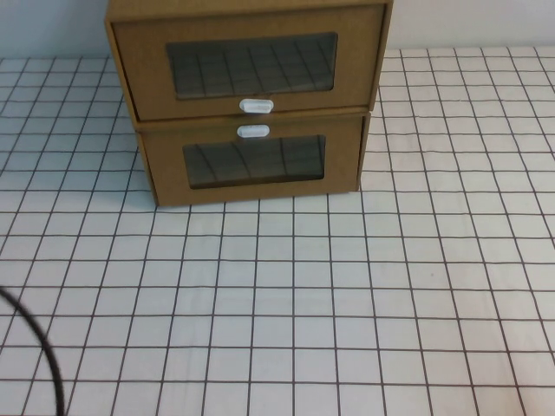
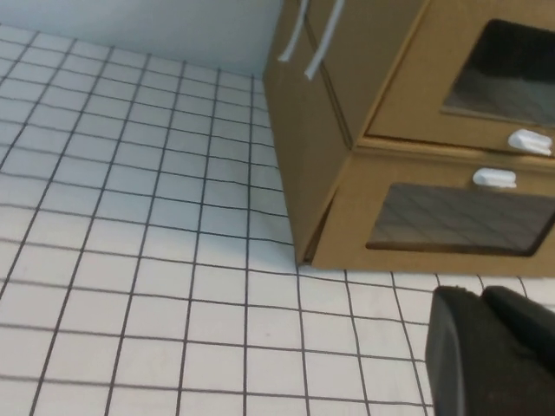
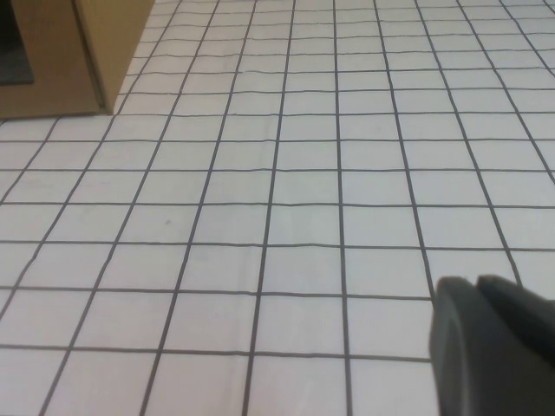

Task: Open the shoe box
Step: 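Pull the top drawer of the cardboard box fully open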

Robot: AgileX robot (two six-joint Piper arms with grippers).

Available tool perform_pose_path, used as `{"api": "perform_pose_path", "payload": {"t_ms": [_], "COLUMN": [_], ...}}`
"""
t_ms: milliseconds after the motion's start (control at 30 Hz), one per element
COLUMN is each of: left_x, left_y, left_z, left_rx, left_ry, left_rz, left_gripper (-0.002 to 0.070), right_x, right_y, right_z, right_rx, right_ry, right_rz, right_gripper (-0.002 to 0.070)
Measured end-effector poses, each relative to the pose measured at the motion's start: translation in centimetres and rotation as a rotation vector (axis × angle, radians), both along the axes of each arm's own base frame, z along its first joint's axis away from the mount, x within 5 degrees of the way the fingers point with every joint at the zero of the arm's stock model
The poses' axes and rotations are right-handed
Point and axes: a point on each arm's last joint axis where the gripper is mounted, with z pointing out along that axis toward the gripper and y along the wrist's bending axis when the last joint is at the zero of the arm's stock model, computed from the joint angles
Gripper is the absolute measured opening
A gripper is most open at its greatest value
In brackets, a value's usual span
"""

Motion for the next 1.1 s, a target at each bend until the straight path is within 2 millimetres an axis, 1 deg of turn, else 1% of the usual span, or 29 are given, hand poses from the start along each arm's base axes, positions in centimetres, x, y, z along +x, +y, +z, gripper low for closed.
{"api": "perform_pose_path", "payload": {"t_ms": [67, 167, 233, 267, 367, 433, 533, 667, 767, 867, 1000, 1100], "left_x": [1.6, 4.7, 7.1, 8.5, 12.4, 15.2, 19.0, 23.7, 26.9, 29.5, 32.3, 33.8], "left_y": [-0.7, -2.0, -3.1, -3.6, -5.2, -6.3, -7.6, -9.0, -9.9, -10.6, -11.4, -12.0], "left_z": [2.0, 5.0, 7.1, 7.6, 10.5, 11.9, 13.3, 14.0, 13.7, 13.2, 12.0, 10.9], "left_rx": [0.063, 0.125, 0.16, 0.17, 0.217, 0.247, 0.277, 0.303, 0.303, 0.299, 0.285, 0.257], "left_ry": [0.035, 0.072, 0.077, 0.091, 0.062, 0.052, 0.05, 0.07, 0.082, 0.078, 0.073, 0.072], "left_rz": [-0.069, -0.188, -0.269, -0.3, -0.38, -0.42, -0.467, -0.514, -0.538, -0.545, -0.552, -0.571], "left_gripper": [-0.0002, -0.0002, -0.0002, -0.0002, -0.0002, -0.0002, -0.0002, -0.0002, -0.0002, -0.0002, -0.0002, -0.0002], "right_x": [0.0, 0.0, 0.0, 0.0, 0.0, 0.0, 0.0, 0.0, 0.0, 0.0, 0.0, 0.0], "right_y": [0.0, 0.0, 0.0, 0.0, 0.0, 0.0, 0.0, 0.0, 0.0, 0.0, 0.0, 0.0], "right_z": [0.0, 0.0, 0.0, 0.0, 0.0, 0.0, 0.0, 0.0, 0.0, 0.0, 0.0, 0.0], "right_rx": [0.0, 0.0, 0.0, 0.0, 0.0, 0.0, 0.0, 0.0, 0.0, 0.0, 0.0, 0.0], "right_ry": [0.0, 0.0, 0.0, 0.0, 0.0, 0.0, 0.0, 0.0, 0.0, 0.0, 0.0, 0.0], "right_rz": [0.0, 0.0, 0.0, 0.0, 0.0, 0.0, 0.0, 0.0, 0.0, 0.0, 0.0, 0.0], "right_gripper": [-0.0013, -0.0013, -0.0014, -0.0013, -0.0013, -0.0013, -0.0013, -0.0013, -0.0013, -0.0013, -0.0013, -0.0013]}}
